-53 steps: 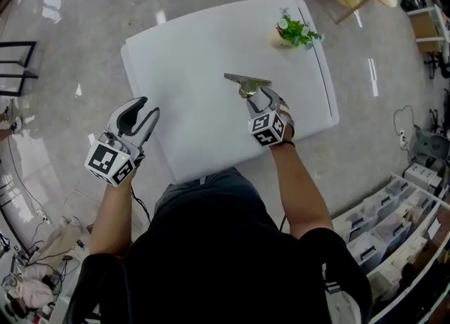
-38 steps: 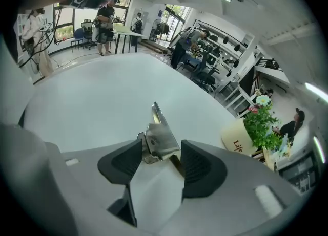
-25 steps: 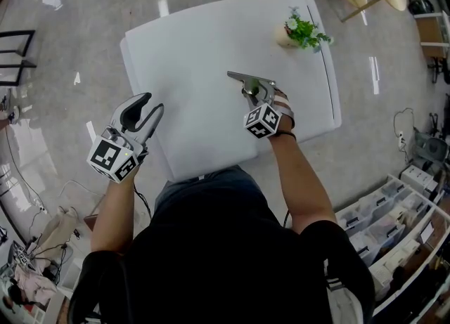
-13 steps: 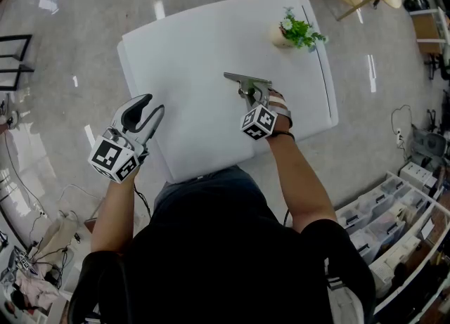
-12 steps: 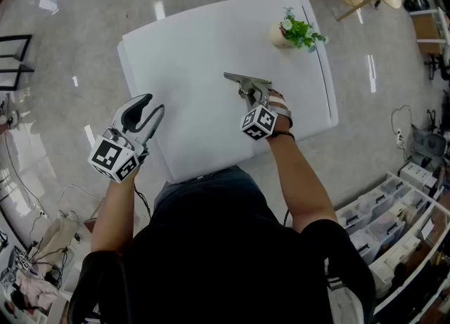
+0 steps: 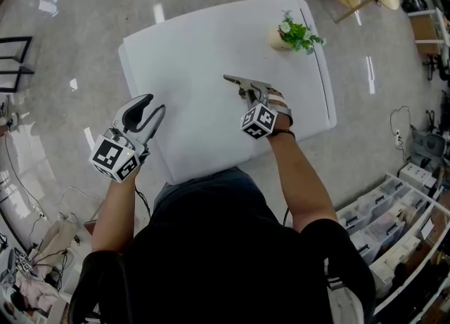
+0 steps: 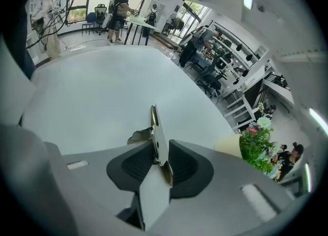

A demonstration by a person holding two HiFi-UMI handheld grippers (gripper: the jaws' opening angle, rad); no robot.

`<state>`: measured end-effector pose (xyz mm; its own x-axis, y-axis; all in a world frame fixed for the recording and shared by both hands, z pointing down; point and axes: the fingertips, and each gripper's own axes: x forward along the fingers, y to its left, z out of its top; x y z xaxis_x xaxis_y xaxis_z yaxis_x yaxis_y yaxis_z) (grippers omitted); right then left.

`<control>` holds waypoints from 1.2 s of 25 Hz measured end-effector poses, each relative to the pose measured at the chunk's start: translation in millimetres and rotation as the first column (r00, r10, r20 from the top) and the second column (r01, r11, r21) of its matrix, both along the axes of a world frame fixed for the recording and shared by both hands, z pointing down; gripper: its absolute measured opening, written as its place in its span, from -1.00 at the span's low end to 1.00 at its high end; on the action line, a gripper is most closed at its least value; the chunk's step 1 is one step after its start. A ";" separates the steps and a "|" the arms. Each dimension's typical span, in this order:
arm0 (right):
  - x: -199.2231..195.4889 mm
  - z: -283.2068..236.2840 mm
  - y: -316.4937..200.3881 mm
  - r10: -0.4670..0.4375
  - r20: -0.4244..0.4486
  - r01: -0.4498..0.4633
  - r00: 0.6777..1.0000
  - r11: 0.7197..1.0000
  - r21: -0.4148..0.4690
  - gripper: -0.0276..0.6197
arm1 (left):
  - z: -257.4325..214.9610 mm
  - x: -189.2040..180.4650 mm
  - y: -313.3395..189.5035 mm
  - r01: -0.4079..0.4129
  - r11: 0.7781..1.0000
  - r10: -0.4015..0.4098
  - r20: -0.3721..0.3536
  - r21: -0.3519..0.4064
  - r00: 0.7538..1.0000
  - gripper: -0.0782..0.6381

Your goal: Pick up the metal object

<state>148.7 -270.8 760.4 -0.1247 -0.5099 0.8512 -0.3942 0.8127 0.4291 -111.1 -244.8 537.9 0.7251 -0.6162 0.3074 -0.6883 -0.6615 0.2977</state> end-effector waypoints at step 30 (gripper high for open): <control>5.4 -9.7 -5.4 -0.004 0.012 0.004 1.000 0.999 -0.035 -0.81 | -14.2 5.6 2.3 0.010 1.000 -0.010 0.010 0.023 1.000 -0.36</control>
<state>154.1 -276.1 750.6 -0.1371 -0.4791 0.8670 -0.3960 0.8288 0.3954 -105.6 -242.6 523.7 0.7158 -0.6306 0.3001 -0.6979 -0.6609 0.2759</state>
